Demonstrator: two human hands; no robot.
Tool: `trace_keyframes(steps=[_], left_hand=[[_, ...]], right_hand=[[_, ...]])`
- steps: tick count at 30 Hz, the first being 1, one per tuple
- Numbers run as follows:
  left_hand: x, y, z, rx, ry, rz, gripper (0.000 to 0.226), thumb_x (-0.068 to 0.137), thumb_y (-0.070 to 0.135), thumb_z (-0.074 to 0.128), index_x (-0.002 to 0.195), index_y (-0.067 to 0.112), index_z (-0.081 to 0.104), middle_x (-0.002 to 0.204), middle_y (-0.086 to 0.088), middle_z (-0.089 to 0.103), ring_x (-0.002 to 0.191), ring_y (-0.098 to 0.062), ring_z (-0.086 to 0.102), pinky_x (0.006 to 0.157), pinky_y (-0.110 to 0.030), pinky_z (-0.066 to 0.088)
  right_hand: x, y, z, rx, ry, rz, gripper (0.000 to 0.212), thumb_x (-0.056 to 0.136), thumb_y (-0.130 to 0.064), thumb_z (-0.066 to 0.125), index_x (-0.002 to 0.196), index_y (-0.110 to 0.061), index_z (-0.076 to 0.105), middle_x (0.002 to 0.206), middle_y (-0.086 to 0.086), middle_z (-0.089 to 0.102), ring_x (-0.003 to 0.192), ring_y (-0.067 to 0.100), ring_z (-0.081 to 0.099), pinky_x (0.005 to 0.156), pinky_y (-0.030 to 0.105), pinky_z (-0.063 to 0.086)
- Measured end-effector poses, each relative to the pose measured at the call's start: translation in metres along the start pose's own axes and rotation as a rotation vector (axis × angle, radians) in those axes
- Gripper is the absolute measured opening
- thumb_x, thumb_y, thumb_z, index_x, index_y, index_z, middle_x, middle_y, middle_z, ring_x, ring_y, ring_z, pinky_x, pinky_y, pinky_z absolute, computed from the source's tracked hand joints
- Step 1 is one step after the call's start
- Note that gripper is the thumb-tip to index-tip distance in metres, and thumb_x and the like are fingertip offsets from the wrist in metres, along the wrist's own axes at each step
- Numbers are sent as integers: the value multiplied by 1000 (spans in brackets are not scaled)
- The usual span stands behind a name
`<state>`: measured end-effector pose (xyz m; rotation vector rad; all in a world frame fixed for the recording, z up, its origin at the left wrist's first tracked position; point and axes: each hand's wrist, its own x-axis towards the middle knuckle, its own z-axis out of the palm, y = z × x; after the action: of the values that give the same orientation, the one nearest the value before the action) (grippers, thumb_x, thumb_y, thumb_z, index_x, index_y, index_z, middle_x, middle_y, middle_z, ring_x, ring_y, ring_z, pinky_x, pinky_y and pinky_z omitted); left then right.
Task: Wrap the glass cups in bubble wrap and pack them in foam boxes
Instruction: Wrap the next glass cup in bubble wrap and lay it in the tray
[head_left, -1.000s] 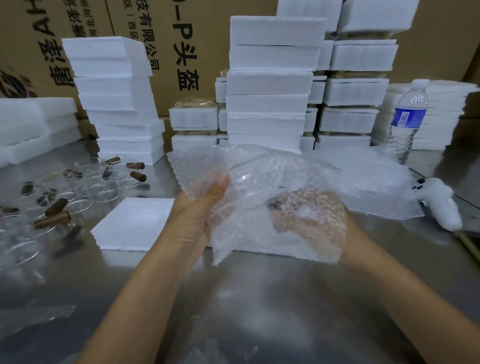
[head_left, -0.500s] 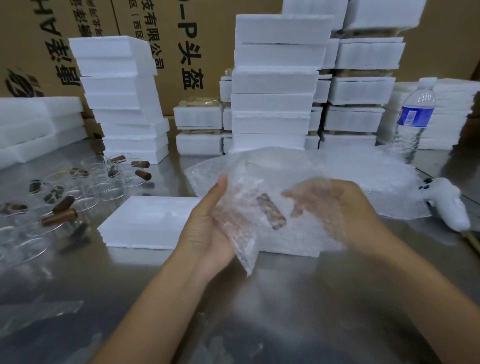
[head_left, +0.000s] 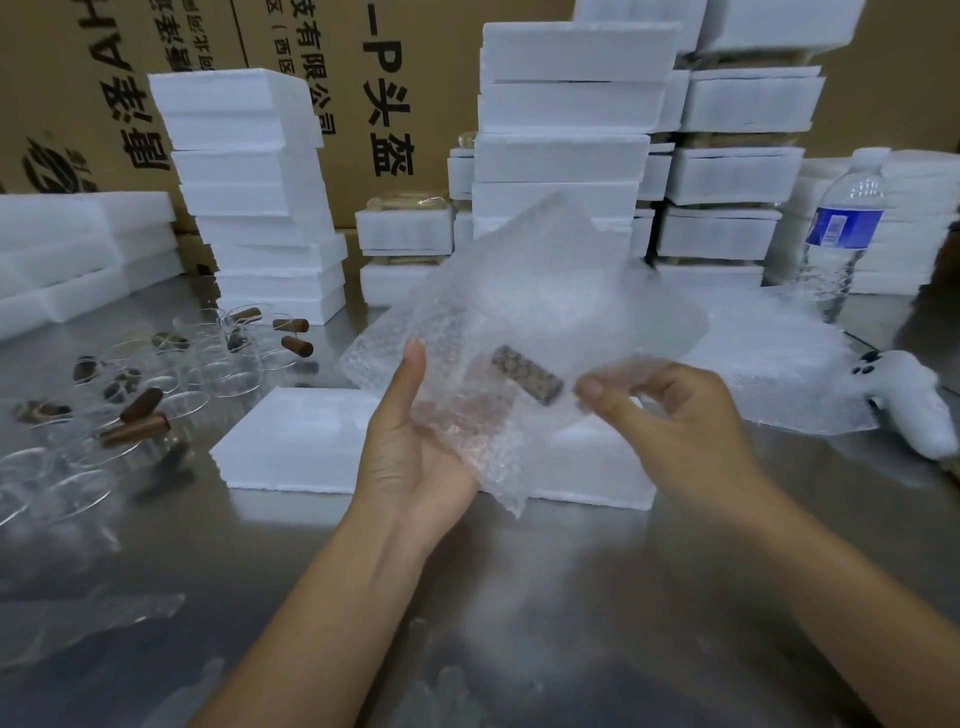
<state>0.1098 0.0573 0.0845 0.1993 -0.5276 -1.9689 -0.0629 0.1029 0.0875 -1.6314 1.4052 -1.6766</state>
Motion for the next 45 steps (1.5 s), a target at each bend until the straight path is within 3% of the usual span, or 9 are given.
trace_keyframes(steps=[8, 11, 13, 16, 21, 24, 28, 34, 45], left_hand=[[5, -7, -1, -7, -70, -37, 105, 40, 25, 95, 134, 9, 52, 133, -21, 55, 124, -38, 52, 109, -54, 31], [4, -11, 0, 39, -58, -72, 71, 58, 32, 84, 123, 10, 65, 126, -18, 61, 116, -36, 59, 103, -53, 40], [3, -13, 1, 94, -25, -94, 44, 68, 36, 72, 102, 9, 75, 114, -16, 68, 104, -31, 67, 92, -47, 52], [2, -10, 2, 96, -79, -120, 53, 58, 36, 83, 102, 7, 74, 117, -16, 67, 107, -32, 65, 89, -45, 53], [2, -8, 4, 178, -116, -70, 38, 55, 19, 89, 90, 9, 78, 112, -14, 69, 105, -29, 66, 86, -39, 56], [2, -11, 4, 187, -45, 1, 17, 69, 18, 75, 84, 13, 79, 104, -11, 72, 98, -25, 69, 89, -38, 53], [4, -8, 4, 82, -30, 145, 29, 57, 21, 79, 85, 12, 79, 104, -12, 72, 95, -25, 70, 83, -37, 57], [3, -12, 6, 219, -56, 131, 25, 79, 28, 63, 94, 14, 78, 111, -10, 70, 103, -23, 67, 80, -32, 56], [3, -7, 1, 608, -84, 97, 78, 60, 38, 85, 129, 20, 56, 123, -4, 66, 115, -20, 61, 97, -34, 50]], right_hand=[[6, -21, -8, 143, 39, -99, 18, 75, -34, 60, 76, -18, 67, 68, -15, 70, 65, -2, 63, 68, 7, 45], [5, -23, -9, 177, 83, -67, 18, 76, -35, 59, 76, -20, 69, 67, -14, 71, 66, -4, 65, 71, 4, 44], [6, -21, -11, 187, 107, -18, 21, 75, -42, 59, 71, -26, 73, 65, -8, 71, 71, 1, 67, 84, 15, 46], [9, -18, -15, 283, 136, 72, 21, 71, -46, 61, 70, -31, 76, 75, -4, 71, 76, 10, 66, 96, 38, 48], [9, -14, -16, 394, 131, 183, 24, 69, -45, 61, 73, -28, 77, 88, 1, 71, 90, 18, 65, 105, 46, 41], [7, -11, -10, 290, 29, 202, 40, 70, -58, 53, 86, -28, 74, 92, -4, 74, 94, 12, 67, 95, 37, 46], [-7, -8, 7, 77, -138, 78, 44, 68, -67, 56, 92, -32, 67, 90, -26, 70, 86, -11, 63, 72, 4, 43], [-12, 3, 17, 53, -123, -3, 6, 80, -34, 69, 85, -31, 72, 85, -14, 73, 81, 4, 69, 74, 17, 52], [-2, 5, 9, 145, 25, 47, 16, 87, -23, 60, 72, -21, 66, 62, -18, 68, 61, -7, 62, 61, 5, 44]])
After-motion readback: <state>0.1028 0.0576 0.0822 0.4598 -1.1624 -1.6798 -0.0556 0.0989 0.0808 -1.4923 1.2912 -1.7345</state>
